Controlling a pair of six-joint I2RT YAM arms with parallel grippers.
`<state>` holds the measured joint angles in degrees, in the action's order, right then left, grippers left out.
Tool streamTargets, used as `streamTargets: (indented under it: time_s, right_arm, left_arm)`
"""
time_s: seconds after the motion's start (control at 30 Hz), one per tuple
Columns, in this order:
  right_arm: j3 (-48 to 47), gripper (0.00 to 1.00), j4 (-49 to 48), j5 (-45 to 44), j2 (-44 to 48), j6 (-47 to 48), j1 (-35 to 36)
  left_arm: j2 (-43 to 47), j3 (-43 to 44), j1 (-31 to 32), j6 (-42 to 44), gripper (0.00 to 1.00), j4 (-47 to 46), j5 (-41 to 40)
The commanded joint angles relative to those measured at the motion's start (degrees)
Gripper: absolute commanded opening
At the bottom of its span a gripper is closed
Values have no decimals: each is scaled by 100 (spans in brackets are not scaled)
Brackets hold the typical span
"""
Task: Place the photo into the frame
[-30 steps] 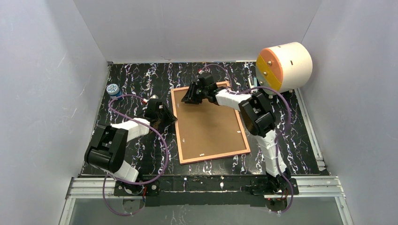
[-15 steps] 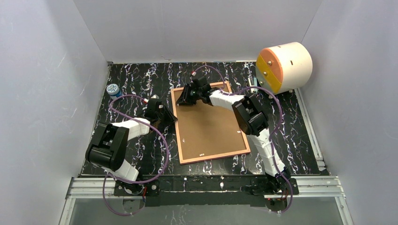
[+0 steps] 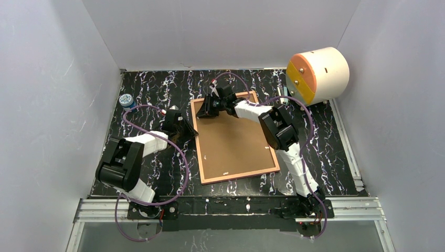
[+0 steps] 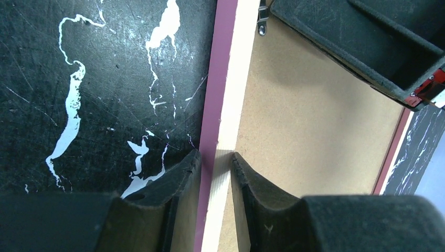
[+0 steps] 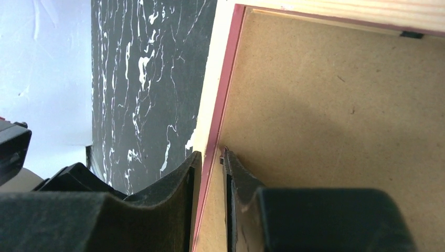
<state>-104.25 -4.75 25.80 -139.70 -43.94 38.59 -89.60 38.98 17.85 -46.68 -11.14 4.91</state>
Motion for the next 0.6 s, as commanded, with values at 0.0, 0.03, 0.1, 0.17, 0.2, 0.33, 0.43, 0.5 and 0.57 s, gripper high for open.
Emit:
streamTargets:
  time_s: [0.0,0.03,0.1,0.17,0.2,0.33,0.43,0.5,0.57]
  right_arm:
    - [-121,30,18,618,-273,366,156]
    - [-129,30,11,697,-291,420,160]
    - [-151,29,22,812,-333,491,170]
    - [-162,29,33,899,-365,575,171]
    - [-166,29,48,919,-380,612,168]
    - [-236,30,117,1057,-471,825,168]
    - [-262,29,144,1198,-541,1001,160]
    - [-264,29,129,1340,-567,1103,165]
    - [-313,30,143,1553,-607,1229,166]
  left_arm:
    - [-88,103,-20,181,25,454,-192]
    - [-92,109,-18,185,25,454,-199]
    - [-107,121,-18,196,25,462,-201]
    - [-132,141,-18,215,25,477,-201]
    - [-149,160,-18,225,25,492,-202]
    - [-195,202,-24,271,24,507,-201]
    - [-236,224,-32,294,24,508,-194]
    - [-262,226,-44,303,24,499,-190]
    - [-299,233,-60,317,23,492,-170]
